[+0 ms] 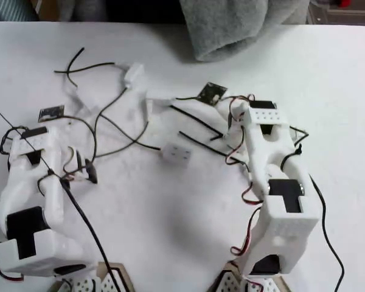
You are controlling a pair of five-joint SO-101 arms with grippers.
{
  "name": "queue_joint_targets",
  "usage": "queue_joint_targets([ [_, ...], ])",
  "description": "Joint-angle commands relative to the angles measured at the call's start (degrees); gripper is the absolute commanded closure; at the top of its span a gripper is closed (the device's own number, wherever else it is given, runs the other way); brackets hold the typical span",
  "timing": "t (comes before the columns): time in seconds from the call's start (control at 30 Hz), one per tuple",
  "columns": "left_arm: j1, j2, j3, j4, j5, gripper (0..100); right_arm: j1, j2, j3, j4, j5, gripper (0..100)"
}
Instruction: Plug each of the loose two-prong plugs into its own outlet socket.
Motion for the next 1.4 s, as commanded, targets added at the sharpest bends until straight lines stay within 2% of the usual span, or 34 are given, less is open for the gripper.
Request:
queue_joint_targets([
  [0.0, 0.7, -2.9, -0.4, -0.5, 0.5, 76, -0.2, 0.4, -1.0, -0.9, 2.4, 87.1],
  [0.17, 0.7, -2.9, -0.4, -0.5, 0.5, 76, 0.2, 0.7, -0.9, 1.9, 12.3, 87.2],
  [0.3, 0.7, -2.9, -0.4, -0.5, 0.5, 76, 0.1, 0.8, -1.1, 2.2, 12.7, 86.5],
  [0.47, 0.7, -2.9, -0.4, -0.5, 0.5, 76, 0.3, 0.8, -1.1, 2.2, 12.7, 79.4],
  [0.67, 0.7, -2.9, -0.2, -1.2, 0.5, 76, 0.2, 0.3, -1.2, 1.9, 12.7, 92.2],
  [0.9, 0.7, -2.9, -0.2, -1.2, 0.5, 76, 0.7, -4.4, -2.9, 2.2, 12.2, 94.0],
  [1.17, 0.7, -2.9, -0.1, -1.2, 0.5, 76, -1.8, -17.6, -3.5, 2.8, -1.4, 96.4],
  [1.37, 0.8, -2.9, -0.1, -1.2, 0.5, 76, -6.0, -28.5, -3.7, 6.5, -7.2, 96.5],
])
